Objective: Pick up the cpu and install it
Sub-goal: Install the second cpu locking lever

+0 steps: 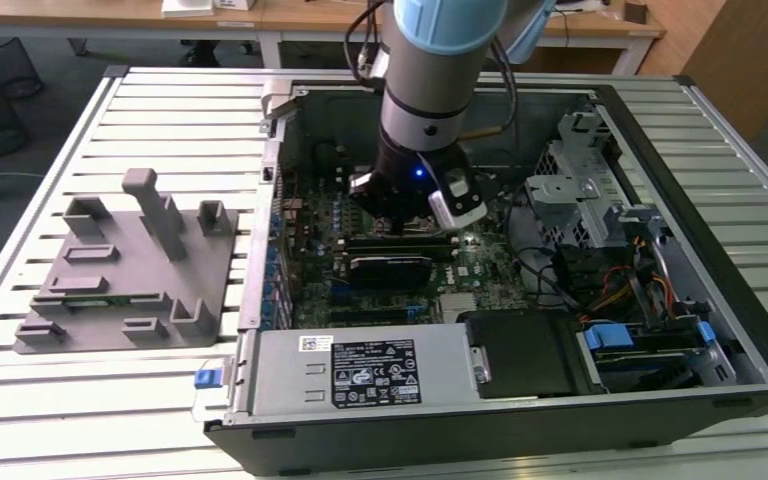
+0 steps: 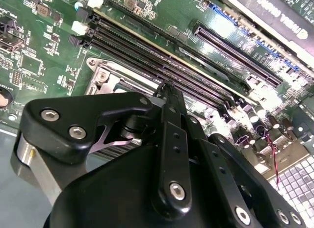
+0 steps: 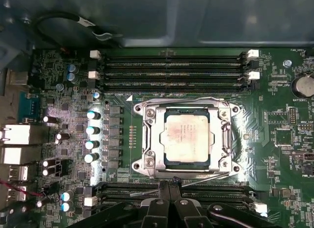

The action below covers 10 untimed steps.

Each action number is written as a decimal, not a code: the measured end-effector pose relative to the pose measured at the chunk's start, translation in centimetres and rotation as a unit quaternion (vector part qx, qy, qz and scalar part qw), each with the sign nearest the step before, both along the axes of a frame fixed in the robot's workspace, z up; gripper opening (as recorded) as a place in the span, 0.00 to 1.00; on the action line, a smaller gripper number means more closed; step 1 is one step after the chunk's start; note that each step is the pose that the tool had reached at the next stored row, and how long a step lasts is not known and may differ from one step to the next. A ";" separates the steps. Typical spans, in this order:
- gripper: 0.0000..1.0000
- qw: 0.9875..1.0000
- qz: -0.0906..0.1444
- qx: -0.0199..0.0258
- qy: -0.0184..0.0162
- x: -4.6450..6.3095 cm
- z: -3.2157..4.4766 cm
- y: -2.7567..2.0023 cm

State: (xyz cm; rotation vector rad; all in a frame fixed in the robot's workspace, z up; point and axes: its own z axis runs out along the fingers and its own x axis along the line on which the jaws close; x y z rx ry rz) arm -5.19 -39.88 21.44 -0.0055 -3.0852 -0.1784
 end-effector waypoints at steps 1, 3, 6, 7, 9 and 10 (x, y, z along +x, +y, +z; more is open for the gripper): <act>0.11 1.000 0.000 0.000 0.000 0.0 -0.06 0.00; 0.11 1.000 0.000 0.000 0.000 -0.1 -0.18 0.00; 0.11 1.000 0.000 0.000 0.000 -0.2 -0.38 0.00; 0.11 1.000 0.000 0.000 0.000 -0.2 -0.44 -0.01; 0.11 1.000 0.000 0.001 0.000 -0.4 -0.50 -0.03; 0.11 1.000 0.000 0.002 0.000 -0.5 -0.53 -0.04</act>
